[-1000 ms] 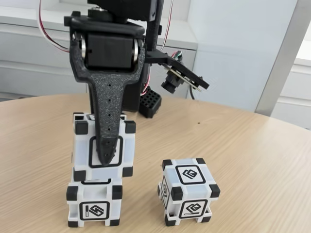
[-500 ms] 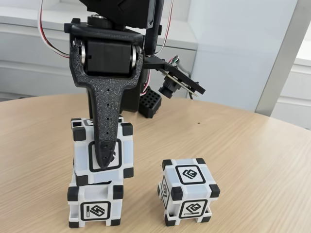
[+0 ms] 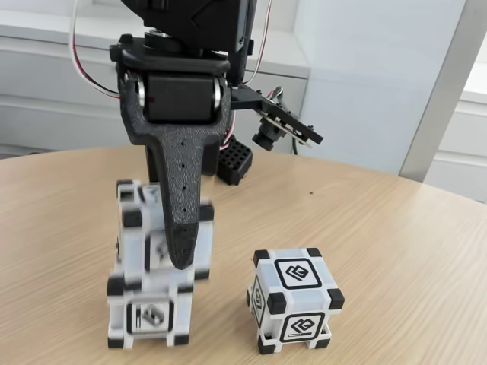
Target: Stack cubes from left to right.
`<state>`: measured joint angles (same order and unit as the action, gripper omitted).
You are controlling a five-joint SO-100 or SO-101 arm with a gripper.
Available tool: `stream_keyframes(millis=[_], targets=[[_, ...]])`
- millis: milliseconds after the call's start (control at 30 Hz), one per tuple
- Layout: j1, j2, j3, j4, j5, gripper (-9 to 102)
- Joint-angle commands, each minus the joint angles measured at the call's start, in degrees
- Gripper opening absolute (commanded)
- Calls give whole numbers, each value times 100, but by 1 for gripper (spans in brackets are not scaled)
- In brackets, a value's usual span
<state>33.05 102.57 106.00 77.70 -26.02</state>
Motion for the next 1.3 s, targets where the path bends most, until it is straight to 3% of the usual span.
stream_keyframes(millis=[0,300,533,1267], targets=[[62,123,-70,18,9,36],[-35,132,-105,79,149,37],[-44,141,-123,817,62,39],[53,132,-1204,853,422,37]])
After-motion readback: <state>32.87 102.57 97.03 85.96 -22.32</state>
